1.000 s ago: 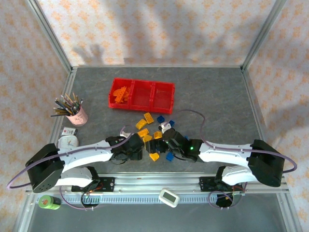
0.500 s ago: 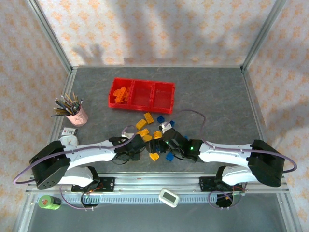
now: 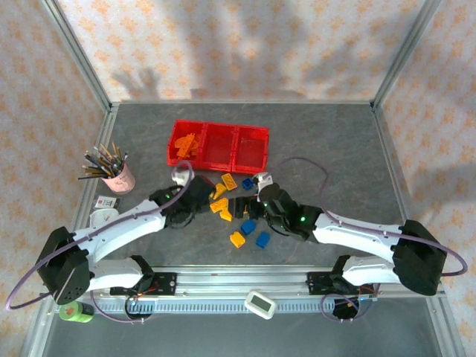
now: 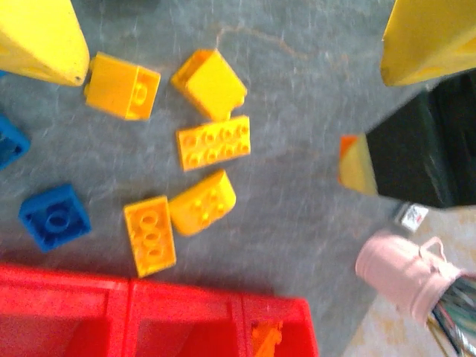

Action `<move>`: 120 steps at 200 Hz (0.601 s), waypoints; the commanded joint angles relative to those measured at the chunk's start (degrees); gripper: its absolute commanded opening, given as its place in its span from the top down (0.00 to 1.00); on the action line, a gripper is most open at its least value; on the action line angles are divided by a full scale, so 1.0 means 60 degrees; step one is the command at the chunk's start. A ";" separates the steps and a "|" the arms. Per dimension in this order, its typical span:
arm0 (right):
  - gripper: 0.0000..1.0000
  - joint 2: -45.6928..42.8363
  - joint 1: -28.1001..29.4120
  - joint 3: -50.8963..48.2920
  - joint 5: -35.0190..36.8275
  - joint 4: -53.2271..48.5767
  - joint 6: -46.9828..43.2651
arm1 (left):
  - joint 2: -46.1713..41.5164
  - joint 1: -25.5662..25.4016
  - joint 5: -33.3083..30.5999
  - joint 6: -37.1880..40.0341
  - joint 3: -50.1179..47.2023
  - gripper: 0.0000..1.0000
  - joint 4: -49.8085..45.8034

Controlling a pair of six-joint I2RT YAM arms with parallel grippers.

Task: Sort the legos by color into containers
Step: Place the lego in the container.

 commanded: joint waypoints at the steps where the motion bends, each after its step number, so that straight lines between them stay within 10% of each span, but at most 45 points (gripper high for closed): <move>1: 0.00 0.0096 -0.0347 0.0717 -0.0033 -0.0166 -0.0218 | 0.0480 0.1038 -0.0802 0.1160 0.0878 0.62 0.0627; 120: 0.00 0.1221 -0.1625 0.1697 -0.0817 -0.0405 -0.0423 | 0.6144 0.4104 0.0046 0.2551 0.6022 0.61 0.2235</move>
